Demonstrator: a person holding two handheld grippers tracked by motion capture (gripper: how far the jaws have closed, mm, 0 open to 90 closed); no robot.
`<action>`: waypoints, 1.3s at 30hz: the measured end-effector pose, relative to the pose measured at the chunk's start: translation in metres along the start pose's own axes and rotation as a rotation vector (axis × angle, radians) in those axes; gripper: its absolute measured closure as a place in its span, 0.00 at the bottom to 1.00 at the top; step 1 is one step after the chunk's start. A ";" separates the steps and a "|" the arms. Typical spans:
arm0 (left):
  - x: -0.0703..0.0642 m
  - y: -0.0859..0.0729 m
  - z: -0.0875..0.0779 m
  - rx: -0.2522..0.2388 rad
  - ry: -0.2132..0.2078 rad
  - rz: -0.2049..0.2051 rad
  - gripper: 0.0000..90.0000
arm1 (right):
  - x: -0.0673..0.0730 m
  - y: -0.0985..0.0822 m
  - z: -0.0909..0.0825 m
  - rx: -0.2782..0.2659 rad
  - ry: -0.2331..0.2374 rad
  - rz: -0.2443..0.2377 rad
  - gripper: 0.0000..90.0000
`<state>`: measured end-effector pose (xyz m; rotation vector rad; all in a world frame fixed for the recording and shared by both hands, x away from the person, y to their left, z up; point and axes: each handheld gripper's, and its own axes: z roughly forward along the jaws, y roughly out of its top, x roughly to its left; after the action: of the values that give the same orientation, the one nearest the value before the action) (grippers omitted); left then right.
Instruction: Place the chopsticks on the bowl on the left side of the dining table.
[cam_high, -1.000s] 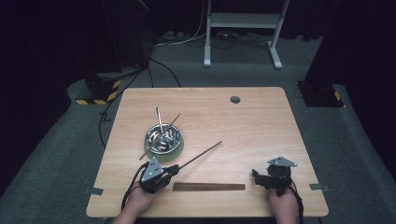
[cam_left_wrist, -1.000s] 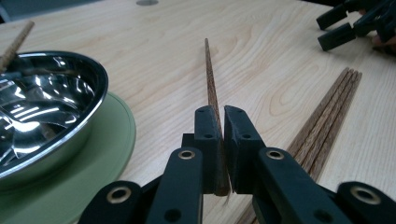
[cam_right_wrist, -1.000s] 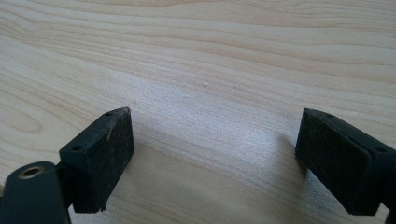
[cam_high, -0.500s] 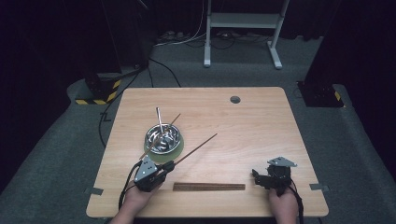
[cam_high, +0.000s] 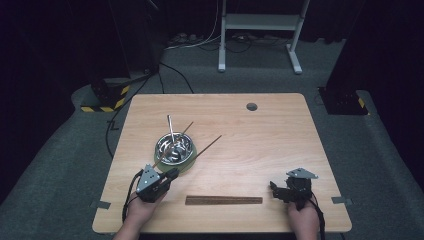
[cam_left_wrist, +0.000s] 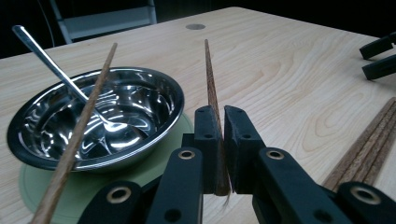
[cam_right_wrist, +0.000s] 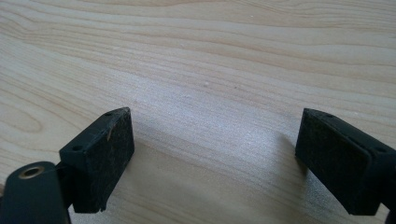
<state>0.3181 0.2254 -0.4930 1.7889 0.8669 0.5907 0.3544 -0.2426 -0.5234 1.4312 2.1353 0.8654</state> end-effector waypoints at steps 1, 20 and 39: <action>0.001 0.000 0.000 0.002 0.002 0.003 0.93 | 0.000 0.000 0.000 0.002 0.001 0.002 0.13; 0.021 -0.004 -0.008 -0.010 0.098 -0.040 0.93 | 0.000 0.000 0.000 -0.002 0.002 -0.002 0.13; 0.033 -0.008 -0.013 -0.018 0.182 -0.057 0.93 | 0.000 0.000 0.000 -0.002 0.002 -0.003 0.13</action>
<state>0.3268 0.2610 -0.4955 1.7076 1.0295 0.7306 0.3544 -0.2426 -0.5235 1.4269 2.1366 0.8681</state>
